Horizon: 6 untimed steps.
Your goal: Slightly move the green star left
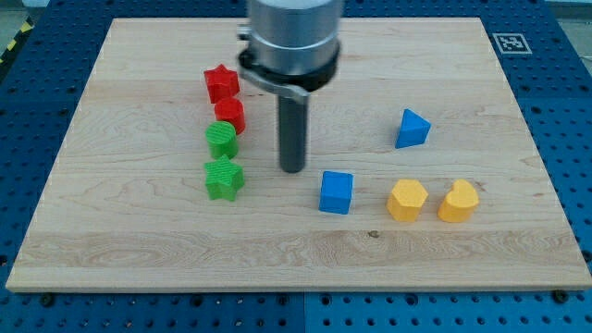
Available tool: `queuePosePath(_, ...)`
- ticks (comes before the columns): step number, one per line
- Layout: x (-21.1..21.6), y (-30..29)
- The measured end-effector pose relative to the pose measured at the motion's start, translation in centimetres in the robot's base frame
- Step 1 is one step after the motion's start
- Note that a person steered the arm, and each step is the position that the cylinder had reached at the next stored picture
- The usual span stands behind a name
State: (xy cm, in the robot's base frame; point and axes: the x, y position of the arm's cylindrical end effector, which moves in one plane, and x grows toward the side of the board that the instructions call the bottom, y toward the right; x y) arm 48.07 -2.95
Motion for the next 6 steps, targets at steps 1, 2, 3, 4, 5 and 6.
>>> queuePosePath(1,0.3,-3.1)
queuePosePath(2,1.6,-3.8)
queuePosePath(3,2.3,-3.8)
queuePosePath(4,2.5,-3.0)
queuePosePath(5,3.7,-1.4)
queuePosePath(6,5.4,0.1)
